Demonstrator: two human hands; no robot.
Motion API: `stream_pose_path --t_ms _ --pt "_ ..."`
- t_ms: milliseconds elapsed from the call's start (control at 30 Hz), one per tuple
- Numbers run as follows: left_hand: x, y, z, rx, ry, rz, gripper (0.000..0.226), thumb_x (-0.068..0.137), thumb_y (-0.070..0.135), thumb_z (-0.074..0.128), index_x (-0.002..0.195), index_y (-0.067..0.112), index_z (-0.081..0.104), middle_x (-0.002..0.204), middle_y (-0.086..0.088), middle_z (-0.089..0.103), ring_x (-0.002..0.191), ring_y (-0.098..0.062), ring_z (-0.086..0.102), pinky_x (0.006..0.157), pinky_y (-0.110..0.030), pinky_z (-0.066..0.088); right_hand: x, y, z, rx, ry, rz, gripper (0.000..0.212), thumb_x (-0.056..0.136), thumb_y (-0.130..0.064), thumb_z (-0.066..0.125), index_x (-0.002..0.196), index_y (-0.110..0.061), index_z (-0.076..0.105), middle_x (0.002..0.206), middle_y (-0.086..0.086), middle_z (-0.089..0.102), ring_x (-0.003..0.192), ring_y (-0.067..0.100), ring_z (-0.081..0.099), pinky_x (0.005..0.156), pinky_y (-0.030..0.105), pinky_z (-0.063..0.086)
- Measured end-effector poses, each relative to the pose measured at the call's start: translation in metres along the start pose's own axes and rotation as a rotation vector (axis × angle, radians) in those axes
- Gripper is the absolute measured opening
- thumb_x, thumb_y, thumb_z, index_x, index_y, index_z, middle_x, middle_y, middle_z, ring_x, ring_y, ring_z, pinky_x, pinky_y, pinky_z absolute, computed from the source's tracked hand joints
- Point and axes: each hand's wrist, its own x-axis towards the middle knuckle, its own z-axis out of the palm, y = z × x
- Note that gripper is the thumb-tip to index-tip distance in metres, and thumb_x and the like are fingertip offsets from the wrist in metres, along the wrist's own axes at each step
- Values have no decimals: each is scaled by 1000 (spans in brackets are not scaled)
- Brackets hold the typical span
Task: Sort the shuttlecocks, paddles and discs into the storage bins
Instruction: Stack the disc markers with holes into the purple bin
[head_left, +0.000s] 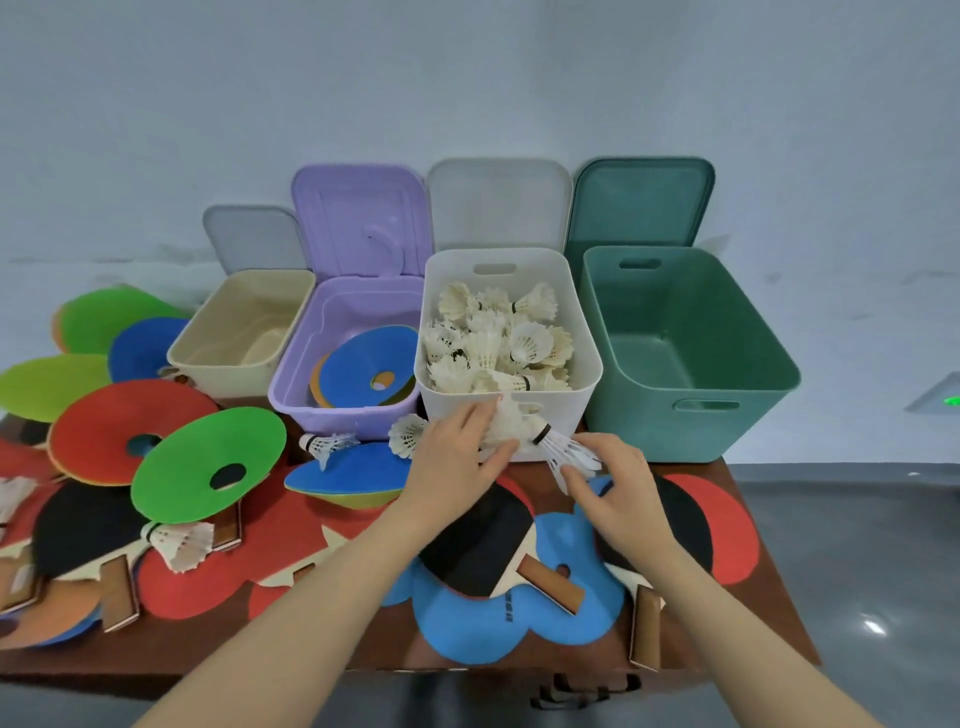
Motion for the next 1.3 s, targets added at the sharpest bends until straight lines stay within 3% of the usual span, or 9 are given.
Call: stream_pose_path --t_ms 133,267,367,500,667,833,1000,1167,1300 --pt "41 5 -19 27 148 21 51 82 42 51 117 7 61 99 -6 63 88 -21 60 70 -29 44 44 -20 -13 -14 76 -15 31 81 -25 60 109 -14 61 102 -5 62 94 13 56 83 29 42" --pt "75 8 -29 27 111 -115 53 90 34 55 139 18 41 126 -7 56 112 -27 52 91 -36 35 88 -24 -20 -92 122 5 30 82 -13 65 112 -9 61 107 5 63 97 24 57 81 36 43" --pt "93 3 -25 123 70 -136 51 93 27 51 141 25 36 133 -1 51 122 -22 43 96 -36 29 116 -16 -17 -211 85 32 30 83 -14 63 113 -10 61 108 8 62 95 28 58 80 39 43" --pt "105 -15 -2 198 -93 -147 50 93 22 50 141 24 37 142 -1 41 133 -20 32 104 -36 28 134 6 1 -460 -76 42 37 88 -26 56 124 -17 55 119 4 57 107 27 53 92 37 31" --pt "97 -28 21 211 -524 -217 52 100 43 26 146 19 26 151 0 30 137 -20 28 112 -41 21 126 24 16 -611 -348 15 41 99 -42 25 128 -24 48 133 -10 49 129 12 35 109 40 6" --pt "98 -29 21 291 -623 -219 50 101 40 15 149 26 19 156 7 17 142 -17 19 113 -39 12 127 21 12 -680 -448 -14 45 100 -42 16 135 -29 40 144 -12 38 139 15 19 110 46 -1" --pt "91 -26 14 335 -456 -184 50 101 40 20 147 21 23 154 2 25 141 -19 17 113 -38 11 121 25 17 -641 -382 16 53 98 -50 14 147 -30 21 155 -7 18 143 16 9 112 46 -4" --pt "69 -34 -13 347 -309 -139 50 99 40 24 145 22 28 150 4 32 137 -16 26 109 -33 16 106 9 30 -480 -77 -104 57 90 -50 26 127 -17 54 130 4 55 121 25 48 99 35 17" --pt "47 -51 -45 311 -257 -196 53 95 44 22 142 23 34 146 5 37 134 -15 31 107 -33 17 94 -21 47 -274 -3 -194 43 89 -37 36 115 -12 61 109 3 62 102 25 53 91 35 34"
